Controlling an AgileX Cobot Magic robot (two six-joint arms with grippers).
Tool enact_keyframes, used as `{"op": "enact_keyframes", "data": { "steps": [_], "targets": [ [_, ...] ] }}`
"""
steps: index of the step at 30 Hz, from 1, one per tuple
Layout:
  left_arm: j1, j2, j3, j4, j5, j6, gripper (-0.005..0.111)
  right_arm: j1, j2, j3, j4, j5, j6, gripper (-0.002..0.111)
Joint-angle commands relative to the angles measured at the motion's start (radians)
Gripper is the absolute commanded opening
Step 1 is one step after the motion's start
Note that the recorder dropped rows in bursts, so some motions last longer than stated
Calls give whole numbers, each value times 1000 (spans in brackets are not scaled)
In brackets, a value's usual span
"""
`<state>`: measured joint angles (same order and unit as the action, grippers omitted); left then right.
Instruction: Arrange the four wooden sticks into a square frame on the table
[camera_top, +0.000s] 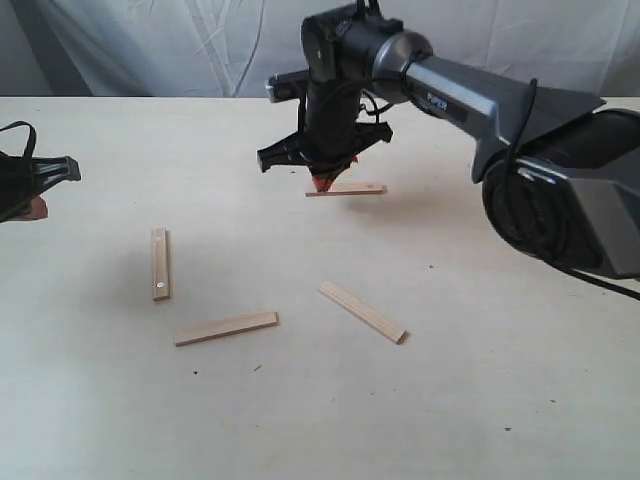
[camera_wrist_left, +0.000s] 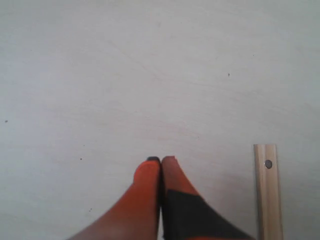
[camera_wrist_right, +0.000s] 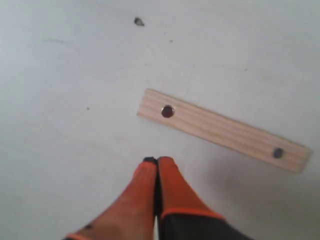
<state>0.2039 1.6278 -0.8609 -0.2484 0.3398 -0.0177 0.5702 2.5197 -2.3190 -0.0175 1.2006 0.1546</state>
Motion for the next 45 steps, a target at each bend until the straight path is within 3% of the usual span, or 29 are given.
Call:
{"op": "enact_keyframes", "data": {
  "steps": [1, 6, 13, 15, 20, 23, 29, 34, 37, 45],
  "targets": [
    [-79, -70, -5, -17, 4, 61, 0, -2, -119, 90, -28, 21, -66, -1],
    [-200, -79, -5, 17, 18, 80, 0, 2, -278, 376, 115, -65, -155, -1],
    [-207, -68, -5, 17, -4, 28, 0, 49, -505, 835, 151, -350, -299, 0],
    [-207, -65, -5, 5, -4, 28, 0, 65, -538, 920, 154, -409, -305, 8],
    [-207, -57, -5, -9, 2, 28, 8, 69, -519, 1006, 154, -433, -305, 42],
    [-207, -55, -5, -13, 2, 28, 15, 69, -501, 1009, 154, -420, -305, 51],
    [-207, -55, -5, -13, -2, 28, 28, 75, -453, 1009, 156, -401, -305, 50],
    [-207, -55, -5, -13, -4, 28, 30, 91, -424, 1009, 146, -395, -305, 48],
    [-207, -55, -5, -13, -4, 28, 30, 81, -442, 994, 106, -385, -179, 1],
    [-207, -55, -5, -24, -25, 25, 30, -81, -417, 773, 105, -380, 38, 1]
  ]
}}
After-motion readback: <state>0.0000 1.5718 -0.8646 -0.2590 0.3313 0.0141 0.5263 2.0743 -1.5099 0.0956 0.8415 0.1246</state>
